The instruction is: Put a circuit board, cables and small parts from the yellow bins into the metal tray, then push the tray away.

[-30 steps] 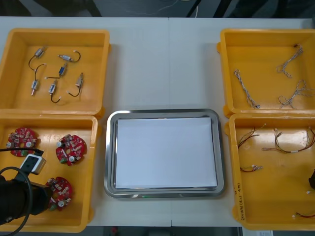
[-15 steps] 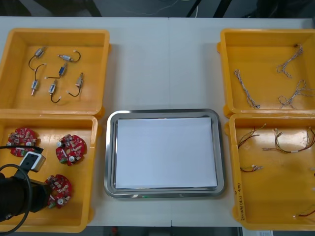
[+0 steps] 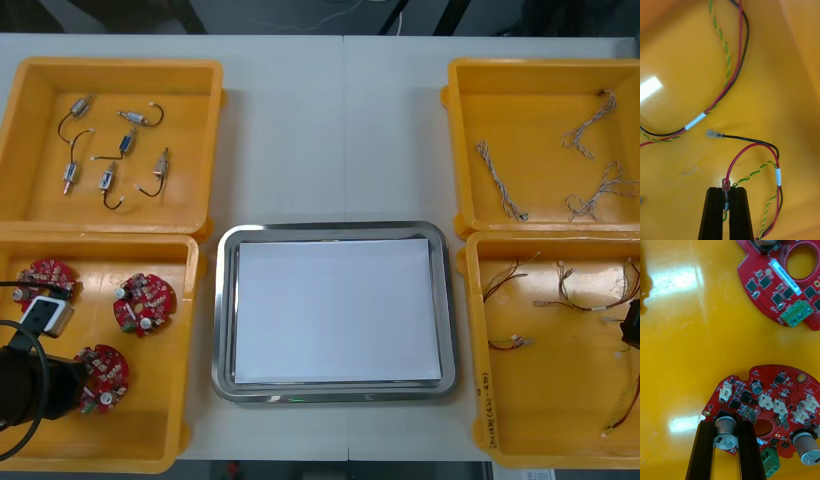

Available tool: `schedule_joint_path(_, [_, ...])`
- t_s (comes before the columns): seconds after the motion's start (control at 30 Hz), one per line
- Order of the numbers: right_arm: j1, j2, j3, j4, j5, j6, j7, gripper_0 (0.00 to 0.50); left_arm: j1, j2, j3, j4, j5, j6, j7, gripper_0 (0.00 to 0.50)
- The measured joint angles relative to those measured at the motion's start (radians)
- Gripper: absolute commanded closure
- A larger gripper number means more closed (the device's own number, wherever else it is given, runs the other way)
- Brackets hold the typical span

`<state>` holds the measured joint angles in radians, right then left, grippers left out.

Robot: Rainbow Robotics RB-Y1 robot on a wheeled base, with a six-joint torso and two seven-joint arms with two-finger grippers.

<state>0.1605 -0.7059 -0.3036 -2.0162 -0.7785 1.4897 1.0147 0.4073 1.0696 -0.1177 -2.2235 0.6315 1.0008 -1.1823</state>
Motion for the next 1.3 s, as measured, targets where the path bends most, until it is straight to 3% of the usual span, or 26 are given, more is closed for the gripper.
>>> schedule_joint_path(0.4, [-0.039,0.118,0.0,-0.092,0.024,0.092,0.0,0.5,-0.053,0.001,0.021,0.053,0.058,0.035,0.0,0.5])
schedule_joint_path(1.17, [-0.039,0.242,0.0,-0.133,0.092,0.102,0.0,0.5,-0.109,0.017,0.021,0.131,0.112,0.036,0.0,0.498])
schedule_joint_path(1.2, [-0.039,0.247,0.0,-0.133,0.095,0.102,0.0,0.5,-0.11,0.017,0.021,0.131,0.113,0.036,0.0,0.447])
schedule_joint_path(1.23, [-0.039,0.251,0.0,-0.133,0.099,0.102,0.0,0.5,-0.11,0.017,0.021,0.132,0.115,0.036,0.0,0.302])
schedule_joint_path(1.27, [-0.039,0.254,0.0,-0.133,0.102,0.102,0.0,0.5,-0.11,0.018,0.021,0.132,0.117,0.036,0.0,0.237])
schedule_joint_path(1.3, [-0.039,0.256,0.0,-0.133,0.105,0.102,0.0,0.499,-0.11,0.018,0.021,0.132,0.12,0.036,0.0,0.138])
